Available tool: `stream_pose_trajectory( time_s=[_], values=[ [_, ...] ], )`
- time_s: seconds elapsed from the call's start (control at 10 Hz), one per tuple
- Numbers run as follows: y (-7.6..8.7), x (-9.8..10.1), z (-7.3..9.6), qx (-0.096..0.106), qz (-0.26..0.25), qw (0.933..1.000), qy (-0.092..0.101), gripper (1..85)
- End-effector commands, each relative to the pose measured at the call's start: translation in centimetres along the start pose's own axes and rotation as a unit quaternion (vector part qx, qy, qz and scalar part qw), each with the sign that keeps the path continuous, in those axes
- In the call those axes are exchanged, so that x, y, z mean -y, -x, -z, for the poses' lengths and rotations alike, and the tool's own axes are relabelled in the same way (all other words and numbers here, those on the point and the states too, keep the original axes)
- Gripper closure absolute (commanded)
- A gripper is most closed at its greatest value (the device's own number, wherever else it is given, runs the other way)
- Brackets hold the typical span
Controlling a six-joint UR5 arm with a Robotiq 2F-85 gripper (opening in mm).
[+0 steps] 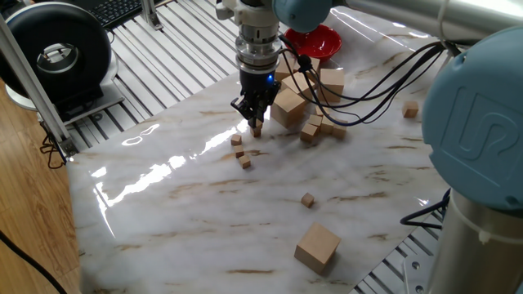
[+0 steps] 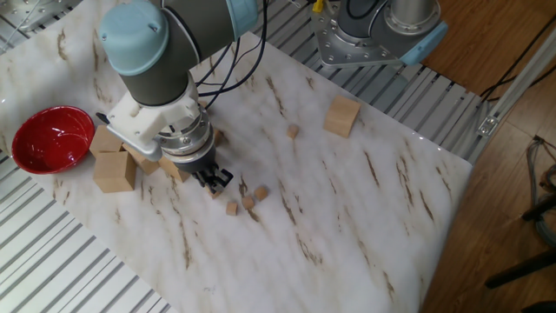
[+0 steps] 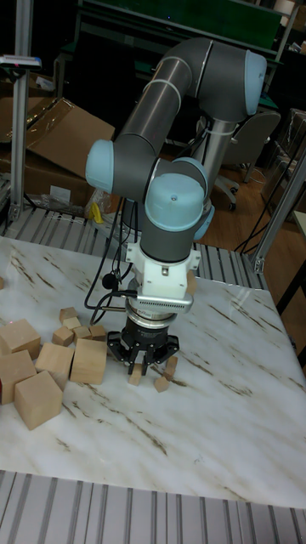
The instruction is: Stack the blocks in a vertical line of five
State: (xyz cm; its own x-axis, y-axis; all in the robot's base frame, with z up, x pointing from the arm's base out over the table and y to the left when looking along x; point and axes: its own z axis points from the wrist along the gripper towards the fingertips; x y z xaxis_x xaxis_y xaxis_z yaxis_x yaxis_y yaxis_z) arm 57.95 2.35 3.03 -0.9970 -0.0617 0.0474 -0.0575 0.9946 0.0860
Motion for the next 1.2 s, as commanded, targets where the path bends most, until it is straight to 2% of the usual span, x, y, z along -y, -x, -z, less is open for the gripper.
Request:
stream_pose_trajectory(
  time_s=[0.0,0.6,1.1],
  values=[
    [-0.13,-0.23,0.15,-0.003,0.006,0.9999,0.007,59.7],
    [-0.17,-0.19,0.11,-0.003,0.01,0.9999,0.007,59.7],
    [-0.04,0.26,0.1,0.0,0.014,0.9999,-0.001,59.7]
  ],
)
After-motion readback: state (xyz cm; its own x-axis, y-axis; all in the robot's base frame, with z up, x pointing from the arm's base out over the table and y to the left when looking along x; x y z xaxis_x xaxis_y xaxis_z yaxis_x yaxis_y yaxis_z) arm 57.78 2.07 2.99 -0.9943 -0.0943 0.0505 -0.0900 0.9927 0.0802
